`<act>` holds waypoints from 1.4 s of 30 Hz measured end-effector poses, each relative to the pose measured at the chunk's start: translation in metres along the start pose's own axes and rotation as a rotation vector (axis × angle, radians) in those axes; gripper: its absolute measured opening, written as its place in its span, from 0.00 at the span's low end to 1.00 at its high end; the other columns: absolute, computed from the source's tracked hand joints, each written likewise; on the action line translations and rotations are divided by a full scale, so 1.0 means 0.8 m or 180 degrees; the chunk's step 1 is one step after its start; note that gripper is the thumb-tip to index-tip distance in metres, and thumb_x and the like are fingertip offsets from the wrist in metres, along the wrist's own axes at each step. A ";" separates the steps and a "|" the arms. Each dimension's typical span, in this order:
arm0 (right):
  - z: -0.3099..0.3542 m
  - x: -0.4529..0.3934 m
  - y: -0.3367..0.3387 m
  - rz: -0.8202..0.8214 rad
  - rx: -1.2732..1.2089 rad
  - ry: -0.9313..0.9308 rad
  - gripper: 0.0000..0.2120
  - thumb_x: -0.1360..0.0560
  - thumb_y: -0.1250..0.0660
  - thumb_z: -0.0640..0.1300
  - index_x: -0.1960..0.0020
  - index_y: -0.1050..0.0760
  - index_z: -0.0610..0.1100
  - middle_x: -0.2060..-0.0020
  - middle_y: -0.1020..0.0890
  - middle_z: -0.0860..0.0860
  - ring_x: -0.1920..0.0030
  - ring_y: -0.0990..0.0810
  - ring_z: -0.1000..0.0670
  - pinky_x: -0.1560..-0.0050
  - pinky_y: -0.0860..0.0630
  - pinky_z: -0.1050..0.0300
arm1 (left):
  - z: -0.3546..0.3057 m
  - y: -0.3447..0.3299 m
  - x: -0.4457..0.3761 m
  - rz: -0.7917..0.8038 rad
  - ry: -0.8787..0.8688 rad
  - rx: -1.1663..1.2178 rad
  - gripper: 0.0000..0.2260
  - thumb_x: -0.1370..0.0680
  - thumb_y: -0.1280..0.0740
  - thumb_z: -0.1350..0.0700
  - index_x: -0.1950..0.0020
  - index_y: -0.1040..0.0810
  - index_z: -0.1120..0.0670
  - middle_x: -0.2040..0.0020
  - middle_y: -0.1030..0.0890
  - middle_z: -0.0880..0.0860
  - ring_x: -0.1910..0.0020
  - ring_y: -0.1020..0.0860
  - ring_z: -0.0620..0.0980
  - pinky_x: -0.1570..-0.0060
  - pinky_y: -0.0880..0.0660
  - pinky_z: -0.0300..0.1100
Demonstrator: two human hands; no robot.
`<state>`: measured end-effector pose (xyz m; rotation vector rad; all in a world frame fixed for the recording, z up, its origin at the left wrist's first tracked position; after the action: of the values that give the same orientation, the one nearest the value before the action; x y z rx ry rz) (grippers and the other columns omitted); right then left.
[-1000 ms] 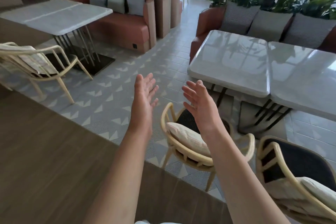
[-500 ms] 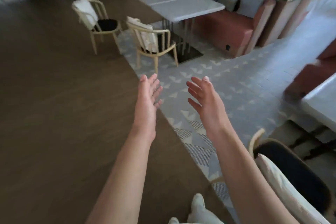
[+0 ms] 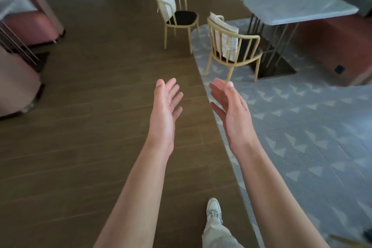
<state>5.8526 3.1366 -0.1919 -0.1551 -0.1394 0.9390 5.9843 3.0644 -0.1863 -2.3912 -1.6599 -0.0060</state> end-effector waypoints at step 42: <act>-0.025 -0.660 -0.304 0.0302 0.0303 -0.0225 0.23 0.16 0.47 0.60 0.27 0.28 0.52 0.35 0.21 0.58 0.33 0.26 0.60 0.28 0.31 0.52 | -0.113 0.110 -0.703 -0.0101 -0.0089 -0.0074 0.35 0.25 0.50 0.30 0.23 0.32 0.45 0.25 0.28 0.45 0.30 0.27 0.41 0.26 0.35 0.52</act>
<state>5.7410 2.5656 -0.1920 -0.0407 -0.1535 1.0442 5.8759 2.4986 -0.1898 -2.3921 -1.7194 0.0027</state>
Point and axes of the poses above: each hand's wrist, its own x-axis away from the middle knuckle, its own y-axis out of the back of the hand, z = x × y, the point moved 4 cm from there along -x, towards the middle knuckle
